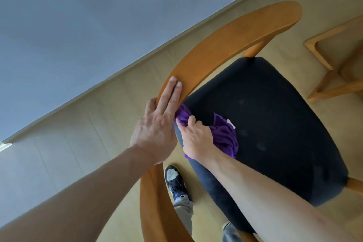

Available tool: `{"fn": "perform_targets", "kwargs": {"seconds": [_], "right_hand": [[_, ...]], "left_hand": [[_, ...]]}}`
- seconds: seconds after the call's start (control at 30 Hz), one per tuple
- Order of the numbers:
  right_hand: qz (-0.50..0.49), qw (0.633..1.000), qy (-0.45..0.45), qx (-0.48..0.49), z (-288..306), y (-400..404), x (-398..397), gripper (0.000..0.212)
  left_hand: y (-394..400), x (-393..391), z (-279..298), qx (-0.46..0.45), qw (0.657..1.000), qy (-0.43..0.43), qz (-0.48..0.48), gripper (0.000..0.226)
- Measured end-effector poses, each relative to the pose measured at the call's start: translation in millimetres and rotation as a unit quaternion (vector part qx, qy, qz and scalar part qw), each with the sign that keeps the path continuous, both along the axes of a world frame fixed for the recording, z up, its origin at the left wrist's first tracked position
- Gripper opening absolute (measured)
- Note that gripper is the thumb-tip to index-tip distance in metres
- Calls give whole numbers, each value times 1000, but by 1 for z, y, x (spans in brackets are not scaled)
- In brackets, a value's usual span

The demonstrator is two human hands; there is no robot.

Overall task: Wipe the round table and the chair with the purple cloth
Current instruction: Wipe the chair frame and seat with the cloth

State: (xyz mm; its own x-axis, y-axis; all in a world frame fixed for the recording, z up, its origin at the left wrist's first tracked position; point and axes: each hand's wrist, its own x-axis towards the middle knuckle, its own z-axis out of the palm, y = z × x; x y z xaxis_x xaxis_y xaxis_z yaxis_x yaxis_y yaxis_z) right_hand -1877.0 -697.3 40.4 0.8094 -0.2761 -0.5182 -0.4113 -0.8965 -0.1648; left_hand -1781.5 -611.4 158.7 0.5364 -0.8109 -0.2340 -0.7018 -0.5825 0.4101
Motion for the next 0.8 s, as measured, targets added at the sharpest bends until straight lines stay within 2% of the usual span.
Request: {"fn": "perform_targets", "kwargs": {"seconds": [0.07,0.1,0.2,0.23,0.3,0.4,0.47,0.63,0.8], "right_hand": [[58,998,14,26,-2,5,-28,76],[92,995,17,41,1,5,-41,69],[225,967,81,85,11,2,-68,32],[248,960,88,99,11,-1,-72,27],[223,967,51,113,15,-9,-65,28],[131,986,-53,93,12,-18,-31,45],[108,990,-65,68,3,-18,-12,50],[182,983,-39,2,-8,-1,-29,34],[296,954,36,16,-3,28,-129,30]], "left_hand": [[-1,-1,1,6,1000,-6,6,94],[-1,-1,1,10,1000,-10,9,92],[-3,-6,2,14,999,-29,19,89],[-4,-7,2,17,999,-38,21,89],[-6,-9,2,35,998,-52,31,95],[-8,-11,0,56,995,-70,35,98],[-7,-10,-1,65,994,-80,35,97],[-10,-12,0,78,992,-92,43,97],[-7,-12,5,76,993,-76,47,95]]}}
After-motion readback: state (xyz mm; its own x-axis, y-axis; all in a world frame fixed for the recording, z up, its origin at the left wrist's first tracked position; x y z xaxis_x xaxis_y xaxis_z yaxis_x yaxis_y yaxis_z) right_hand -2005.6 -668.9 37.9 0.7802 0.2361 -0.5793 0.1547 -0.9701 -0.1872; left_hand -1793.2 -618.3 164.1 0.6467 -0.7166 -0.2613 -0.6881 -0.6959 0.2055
